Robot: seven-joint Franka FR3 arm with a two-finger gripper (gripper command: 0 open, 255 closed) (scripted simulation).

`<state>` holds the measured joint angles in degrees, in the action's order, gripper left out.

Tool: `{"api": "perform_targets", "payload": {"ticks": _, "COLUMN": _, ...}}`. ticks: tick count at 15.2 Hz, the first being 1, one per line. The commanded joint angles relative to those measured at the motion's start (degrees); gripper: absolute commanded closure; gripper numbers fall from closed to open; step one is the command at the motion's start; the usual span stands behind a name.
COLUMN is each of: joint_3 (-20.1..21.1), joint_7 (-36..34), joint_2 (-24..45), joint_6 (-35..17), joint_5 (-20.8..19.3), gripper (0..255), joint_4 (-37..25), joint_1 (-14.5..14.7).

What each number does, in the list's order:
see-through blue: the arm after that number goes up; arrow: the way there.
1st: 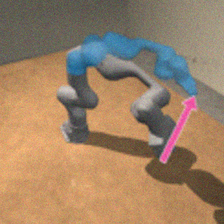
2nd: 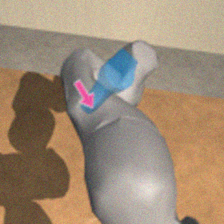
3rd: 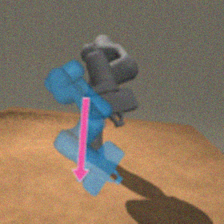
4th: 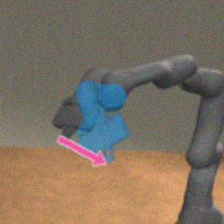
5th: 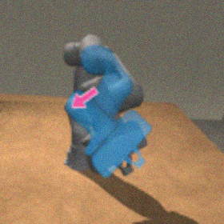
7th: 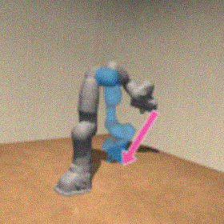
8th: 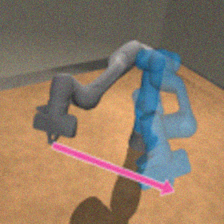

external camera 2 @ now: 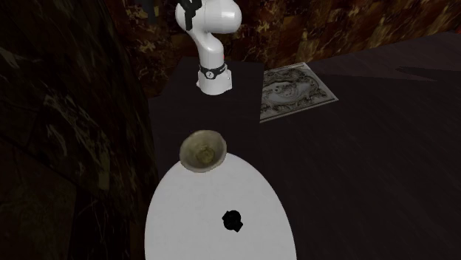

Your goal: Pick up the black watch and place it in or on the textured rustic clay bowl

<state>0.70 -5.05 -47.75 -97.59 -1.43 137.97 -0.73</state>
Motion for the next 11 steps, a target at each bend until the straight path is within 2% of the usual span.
{"api": "perform_targets", "payload": {"ticks": 1, "joint_3": 0.0, "joint_7": 0.0, "joint_2": 0.0, "joint_6": 0.0, "joint_5": 0.0, "gripper": 0, "joint_4": 0.0, "joint_1": 0.0}}
{"api": "perform_targets", "payload": {"ticks": 11, "joint_3": 4.5, "joint_7": -5.8, "joint_2": 16.3, "joint_6": -16.7, "joint_5": 2.5, "gripper": 0, "joint_4": 2.8, "joint_1": 1.3}}
